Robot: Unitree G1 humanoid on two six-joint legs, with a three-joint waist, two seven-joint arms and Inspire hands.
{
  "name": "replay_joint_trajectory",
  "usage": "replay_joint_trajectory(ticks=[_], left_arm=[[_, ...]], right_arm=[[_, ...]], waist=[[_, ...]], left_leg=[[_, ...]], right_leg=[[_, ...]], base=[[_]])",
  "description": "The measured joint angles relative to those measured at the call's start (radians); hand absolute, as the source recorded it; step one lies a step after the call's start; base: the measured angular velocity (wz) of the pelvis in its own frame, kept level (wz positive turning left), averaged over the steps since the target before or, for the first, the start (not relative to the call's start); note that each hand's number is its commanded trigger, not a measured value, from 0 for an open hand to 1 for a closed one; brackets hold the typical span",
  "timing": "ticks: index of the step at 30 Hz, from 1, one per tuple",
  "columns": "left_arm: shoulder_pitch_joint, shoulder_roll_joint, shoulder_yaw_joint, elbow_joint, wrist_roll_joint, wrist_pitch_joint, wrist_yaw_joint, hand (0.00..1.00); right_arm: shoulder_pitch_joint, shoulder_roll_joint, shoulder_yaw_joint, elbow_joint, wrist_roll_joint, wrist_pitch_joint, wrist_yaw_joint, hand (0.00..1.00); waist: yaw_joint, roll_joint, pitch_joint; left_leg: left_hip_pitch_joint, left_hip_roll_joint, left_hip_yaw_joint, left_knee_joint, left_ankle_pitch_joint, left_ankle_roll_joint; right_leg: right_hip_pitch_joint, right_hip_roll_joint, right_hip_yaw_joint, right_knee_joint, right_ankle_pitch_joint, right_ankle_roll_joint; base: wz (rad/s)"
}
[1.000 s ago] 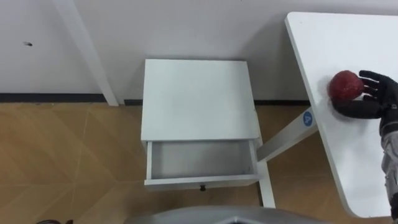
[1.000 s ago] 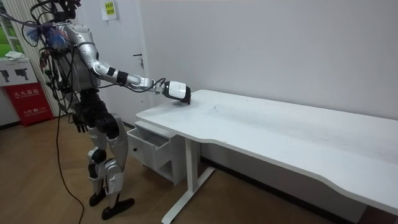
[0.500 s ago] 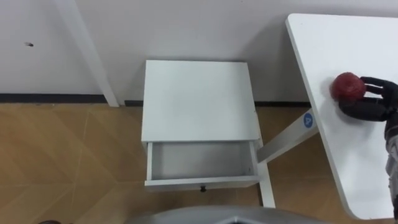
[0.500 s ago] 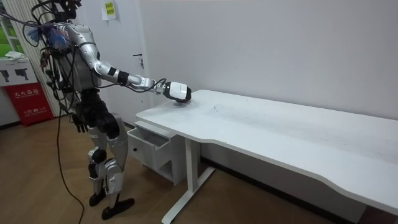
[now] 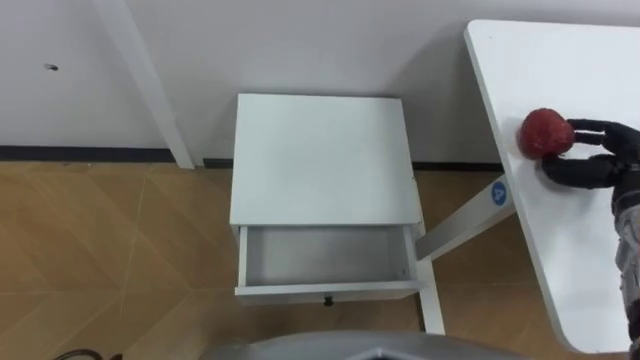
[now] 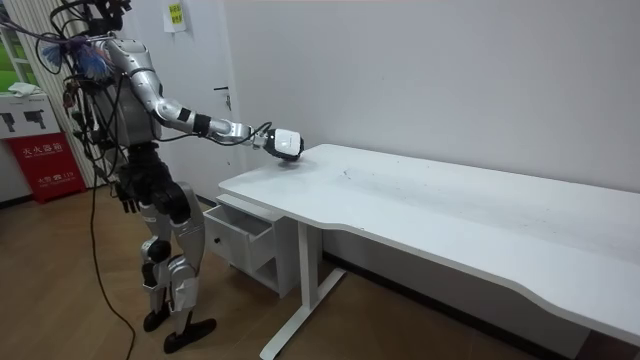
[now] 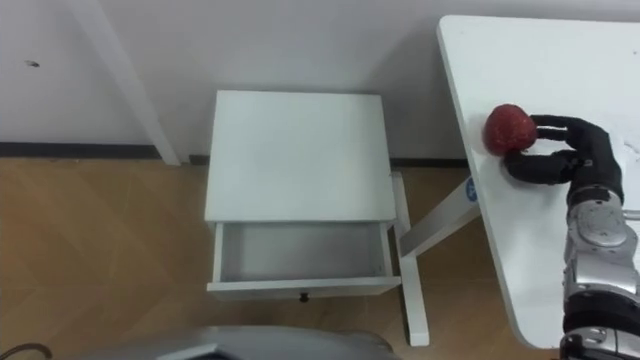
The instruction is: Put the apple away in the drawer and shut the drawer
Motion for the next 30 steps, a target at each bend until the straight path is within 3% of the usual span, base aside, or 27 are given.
replay_joint_trajectory(ticks=[7,14,17,30], left_arm=[[-0.017,-0.001,-0.048,0.002,0.008,-0.005,-0.014,0.00],[-0.035,-0.001,-0.065,-0.001,0.007,-0.006,-0.019,0.00],[-0.036,-0.004,-0.113,-0.001,0.008,-0.005,-0.018,0.00],[-0.063,-0.006,-0.136,0.000,0.005,-0.004,-0.045,0.00]], right_arm=[[0.010,0.004,0.144,-0.173,-0.144,0.004,0.069,1.00],[0.012,0.004,0.194,-0.300,-0.157,0.008,0.118,1.00],[0.012,0.006,0.256,-0.358,-0.178,0.008,0.153,1.00],[0.015,0.061,0.352,-0.411,-0.306,0.014,0.268,1.00]], waist=[[0.013,0.006,-0.0008],[0.052,0.007,-0.0001],[0.057,0.009,0.0000],[0.064,0.012,0.0011]], left_leg=[[0.004,-0.002,-0.005,-0.004,0.000,0.000],[-0.006,-0.002,-0.008,-0.004,0.000,0.000],[-0.015,0.000,-0.009,0.005,0.000,0.000],[-0.019,0.000,-0.011,0.007,0.000,0.001]], right_leg=[[0.010,-0.002,-0.008,0.000,0.000,0.000],[0.000,-0.002,-0.009,0.000,0.001,0.001],[-0.002,-0.001,-0.011,-0.001,0.001,0.001],[-0.004,-0.001,-0.015,0.002,0.002,0.001]], base=[[0.03],[0.00],[0.01],[0.00]])
